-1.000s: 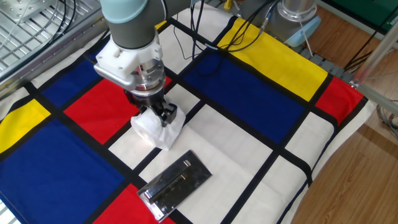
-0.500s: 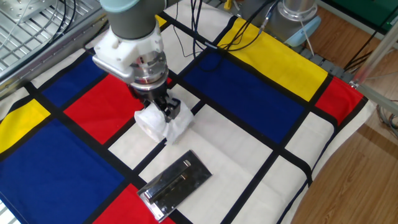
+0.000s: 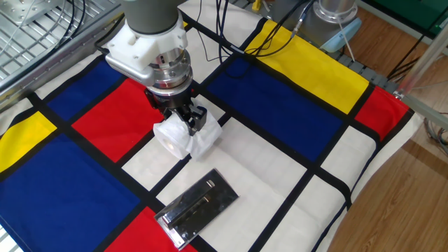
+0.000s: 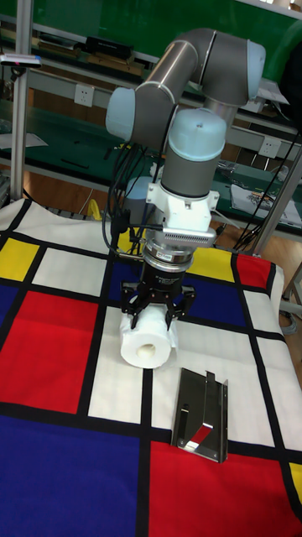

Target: Put the toilet paper on its holder

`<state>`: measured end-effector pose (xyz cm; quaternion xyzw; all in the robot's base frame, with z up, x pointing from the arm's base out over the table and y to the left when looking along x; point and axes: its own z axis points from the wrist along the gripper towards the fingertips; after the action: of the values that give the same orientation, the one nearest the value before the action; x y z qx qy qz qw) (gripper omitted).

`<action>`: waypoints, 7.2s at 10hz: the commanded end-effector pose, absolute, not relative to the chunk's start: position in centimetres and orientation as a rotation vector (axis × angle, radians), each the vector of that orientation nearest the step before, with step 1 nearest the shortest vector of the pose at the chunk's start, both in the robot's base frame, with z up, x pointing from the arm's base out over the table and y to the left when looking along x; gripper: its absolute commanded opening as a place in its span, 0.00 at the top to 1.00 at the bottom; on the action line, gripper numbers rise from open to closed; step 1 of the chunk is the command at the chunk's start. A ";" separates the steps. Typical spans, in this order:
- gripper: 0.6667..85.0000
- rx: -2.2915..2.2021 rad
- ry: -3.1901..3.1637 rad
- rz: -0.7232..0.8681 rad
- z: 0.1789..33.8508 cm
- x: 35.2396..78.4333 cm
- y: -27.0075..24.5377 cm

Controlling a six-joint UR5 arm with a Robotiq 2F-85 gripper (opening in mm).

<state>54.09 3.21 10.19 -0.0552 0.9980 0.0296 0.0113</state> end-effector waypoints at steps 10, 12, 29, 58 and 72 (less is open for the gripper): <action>1.00 -0.147 3.094 0.081 10.6 54.6 3.0; 1.00 -0.163 3.088 0.090 10.6 54.7 3.2; 1.00 -0.071 3.104 0.160 10.7 51.8 10.5; 1.00 -0.071 3.107 0.144 8.9 52.8 17.2; 1.00 -0.089 3.068 0.137 7.6 55.4 17.2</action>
<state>55.14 16.92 7.45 -0.0304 0.9983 0.0379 0.0315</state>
